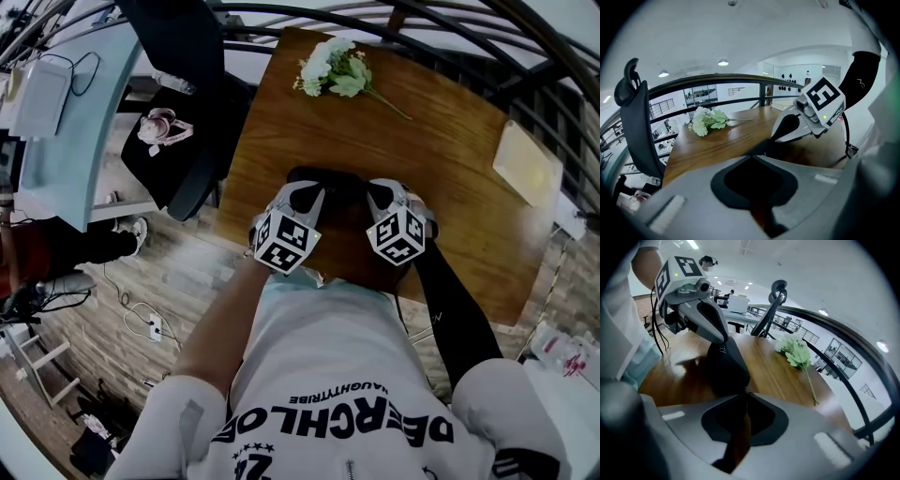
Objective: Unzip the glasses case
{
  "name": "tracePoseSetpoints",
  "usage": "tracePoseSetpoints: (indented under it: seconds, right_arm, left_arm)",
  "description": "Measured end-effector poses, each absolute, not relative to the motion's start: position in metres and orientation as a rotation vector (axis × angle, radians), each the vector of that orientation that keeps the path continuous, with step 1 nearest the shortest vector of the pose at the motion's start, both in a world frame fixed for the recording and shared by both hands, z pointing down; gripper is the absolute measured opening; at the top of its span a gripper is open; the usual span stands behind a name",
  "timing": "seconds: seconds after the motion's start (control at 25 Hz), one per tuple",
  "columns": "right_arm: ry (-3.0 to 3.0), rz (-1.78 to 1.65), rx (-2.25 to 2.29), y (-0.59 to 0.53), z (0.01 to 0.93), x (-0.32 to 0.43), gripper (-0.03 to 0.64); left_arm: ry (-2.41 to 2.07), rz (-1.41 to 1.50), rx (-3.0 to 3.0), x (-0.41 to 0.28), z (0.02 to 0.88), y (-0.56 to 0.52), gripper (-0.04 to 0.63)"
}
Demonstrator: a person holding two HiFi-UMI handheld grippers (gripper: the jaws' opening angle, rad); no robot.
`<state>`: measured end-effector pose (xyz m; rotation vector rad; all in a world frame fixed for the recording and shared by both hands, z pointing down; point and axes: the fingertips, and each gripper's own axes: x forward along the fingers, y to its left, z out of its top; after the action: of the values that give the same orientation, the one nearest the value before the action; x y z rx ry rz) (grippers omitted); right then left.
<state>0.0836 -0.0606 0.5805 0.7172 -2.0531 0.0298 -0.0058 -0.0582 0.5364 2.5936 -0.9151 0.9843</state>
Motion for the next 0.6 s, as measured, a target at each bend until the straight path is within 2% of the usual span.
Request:
tracePoseSetpoints:
  seconds: [0.6]
  right_arm:
    - [-1.974,-0.258,0.408,-0.086,0.586,0.07,0.041]
  left_arm:
    - [-0.92,0.953,2.584,-0.007,0.535,-0.059,0.003]
